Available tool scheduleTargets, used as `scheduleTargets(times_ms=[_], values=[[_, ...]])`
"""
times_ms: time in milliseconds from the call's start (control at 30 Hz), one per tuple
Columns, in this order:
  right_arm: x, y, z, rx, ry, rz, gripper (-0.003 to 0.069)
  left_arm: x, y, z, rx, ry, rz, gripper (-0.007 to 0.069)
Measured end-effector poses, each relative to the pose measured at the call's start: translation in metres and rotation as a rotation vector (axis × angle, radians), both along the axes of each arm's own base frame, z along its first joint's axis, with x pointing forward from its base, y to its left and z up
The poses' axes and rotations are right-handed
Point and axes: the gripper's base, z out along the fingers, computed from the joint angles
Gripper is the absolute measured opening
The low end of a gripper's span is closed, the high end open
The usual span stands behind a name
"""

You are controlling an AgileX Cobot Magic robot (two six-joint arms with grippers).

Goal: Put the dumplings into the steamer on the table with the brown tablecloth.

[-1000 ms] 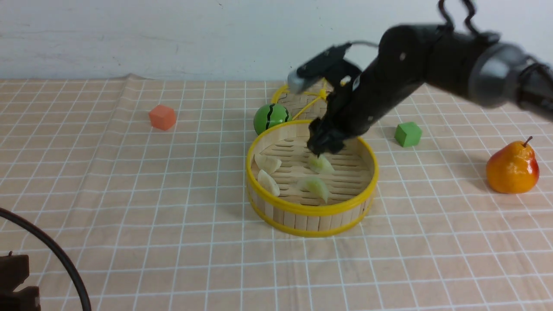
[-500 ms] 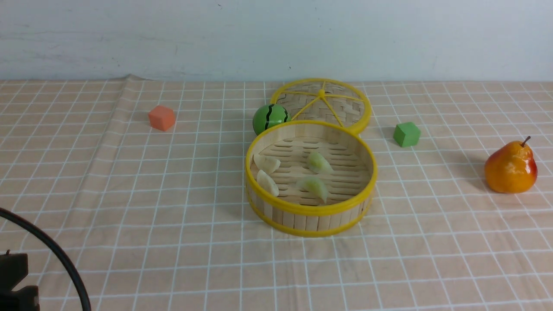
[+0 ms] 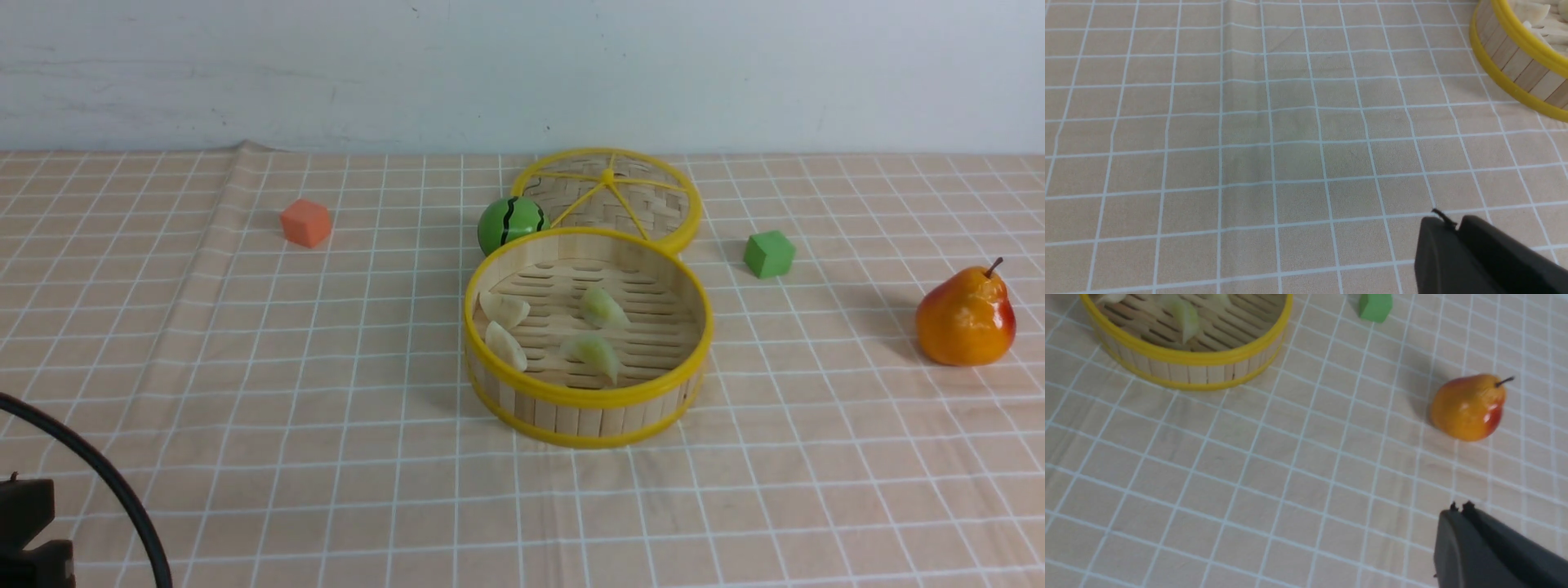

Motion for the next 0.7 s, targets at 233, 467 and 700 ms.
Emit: scheduleTargets(times_ms=[233,467,700], values=[[-0.025,0.005,-0.093,0.297,0.059,-0.043,-0.0010,0.000,0.000,0.000,0.000,0.000,0.000,0.0064],[-0.031,0.012,-0.135,0.552,0.101,-0.116,-0.0008,0.000,0.000,0.000,0.000,0.000,0.000,0.0071],[-0.032,0.001,-0.146,0.352,-0.028,-0.031,-0.0003,0.000,0.000,0.000,-0.001,0.000,0.000,0.0074]])
